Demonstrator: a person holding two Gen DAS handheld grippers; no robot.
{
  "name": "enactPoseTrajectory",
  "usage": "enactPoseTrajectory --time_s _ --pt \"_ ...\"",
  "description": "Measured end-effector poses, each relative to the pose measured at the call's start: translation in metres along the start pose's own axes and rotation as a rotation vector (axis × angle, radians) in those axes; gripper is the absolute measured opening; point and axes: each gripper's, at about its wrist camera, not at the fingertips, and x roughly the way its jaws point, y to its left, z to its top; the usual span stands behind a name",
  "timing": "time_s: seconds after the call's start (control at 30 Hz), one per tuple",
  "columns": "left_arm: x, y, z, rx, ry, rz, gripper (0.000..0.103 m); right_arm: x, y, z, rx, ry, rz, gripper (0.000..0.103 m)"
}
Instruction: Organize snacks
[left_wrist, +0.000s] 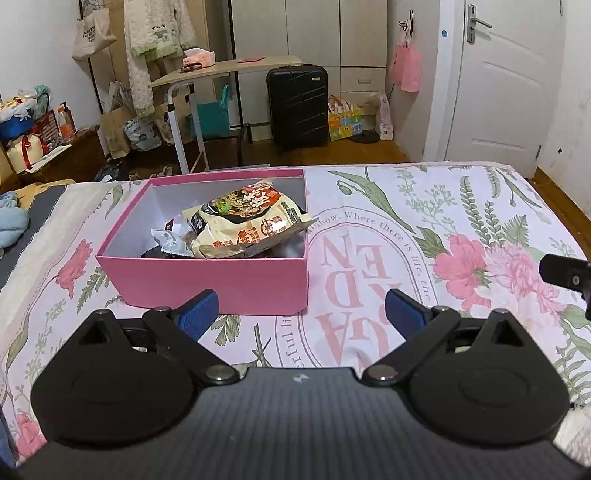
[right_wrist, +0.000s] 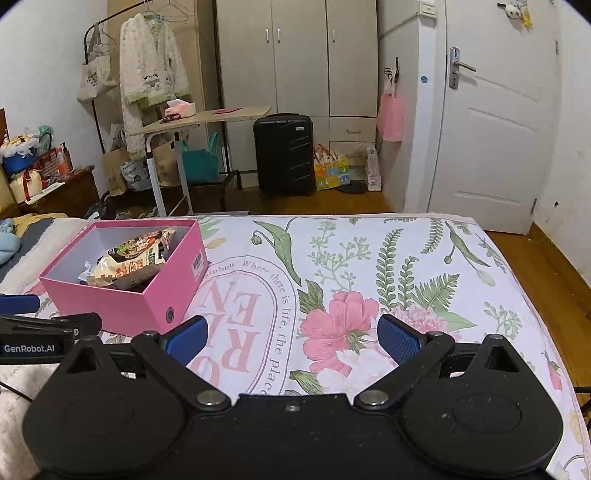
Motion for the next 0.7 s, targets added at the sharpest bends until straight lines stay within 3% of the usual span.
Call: enactPoseTrajectory --time_s 0.7 --pt "-0.0052 0.0006 -0.0022 -0.01 -0.004 0.017 0.103 0.0038 -0.0024 -0.0016 0.006 0.023 0.012 0.1"
